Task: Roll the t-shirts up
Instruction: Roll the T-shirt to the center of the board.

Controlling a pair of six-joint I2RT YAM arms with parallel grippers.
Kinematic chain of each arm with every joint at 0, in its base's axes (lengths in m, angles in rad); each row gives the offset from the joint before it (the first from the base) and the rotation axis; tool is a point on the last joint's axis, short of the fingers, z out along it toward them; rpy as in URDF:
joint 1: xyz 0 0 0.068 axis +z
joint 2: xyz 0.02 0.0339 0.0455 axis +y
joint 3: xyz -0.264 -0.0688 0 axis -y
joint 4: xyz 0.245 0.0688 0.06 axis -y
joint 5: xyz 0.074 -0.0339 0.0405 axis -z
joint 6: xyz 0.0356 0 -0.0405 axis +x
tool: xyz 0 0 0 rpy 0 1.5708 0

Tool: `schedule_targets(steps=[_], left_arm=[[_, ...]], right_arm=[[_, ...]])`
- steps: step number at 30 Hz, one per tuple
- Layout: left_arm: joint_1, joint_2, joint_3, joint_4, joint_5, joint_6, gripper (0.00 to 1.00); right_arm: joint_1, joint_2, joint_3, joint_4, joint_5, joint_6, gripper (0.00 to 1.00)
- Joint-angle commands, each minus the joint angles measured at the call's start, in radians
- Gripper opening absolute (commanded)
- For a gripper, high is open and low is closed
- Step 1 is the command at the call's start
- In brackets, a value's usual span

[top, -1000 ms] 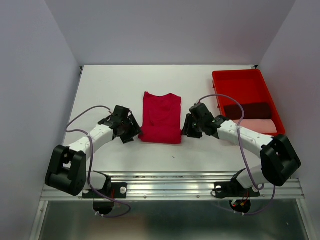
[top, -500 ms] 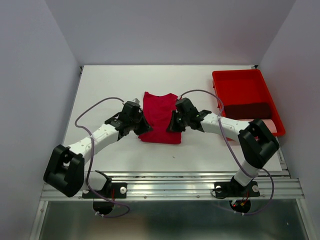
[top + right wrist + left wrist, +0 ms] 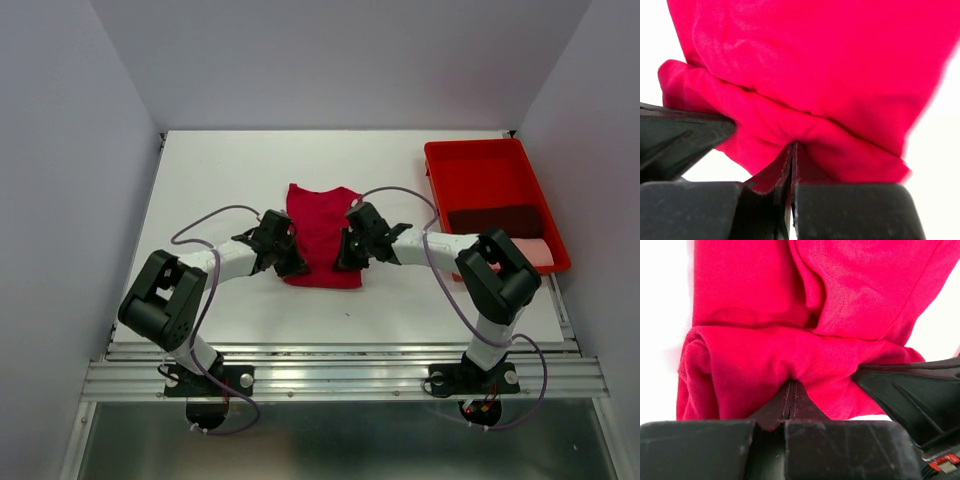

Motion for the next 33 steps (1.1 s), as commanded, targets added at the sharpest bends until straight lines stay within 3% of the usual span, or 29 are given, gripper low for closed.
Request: schedule_targets(steps=[1,8,15,20,26,30,33], left_arm=[[0.004,-0.042,0.069,-0.084,-0.076,0.085,0.0],[0.038,-0.188,0.168,-0.218,-0.135,0.152,0.0],[0.107,-0.34,0.111,-0.277,-0.122,0.131,0.0],[0.14,-0.444,0.063,-0.353,-0.179,0.085,0.0],[0.14,-0.512,-0.042,-0.394,-0.19,0.004,0.0],[0.154,-0.573,-0.098,-0.391,-0.195,-0.033,0.13],[0.179,-0.61,-0.096,-0.417,-0.198,-0.023,0.23]], right_arm=[[0.005,-0.082,0.023,-0.085,0.108,-0.087,0.01],[0.005,-0.15,0.063,-0.184,0.313,-0.207,0.03],[0.005,-0.062,0.042,-0.162,0.32,-0.213,0.01],[0.073,-0.058,-0.029,-0.138,0.281,-0.147,0.01],[0.18,-0.07,-0.078,-0.093,0.275,0.072,0.01],[0.249,-0.087,-0.063,-0.047,0.238,0.156,0.02],[0.259,-0.096,0.02,-0.14,0.339,0.097,0.06]])
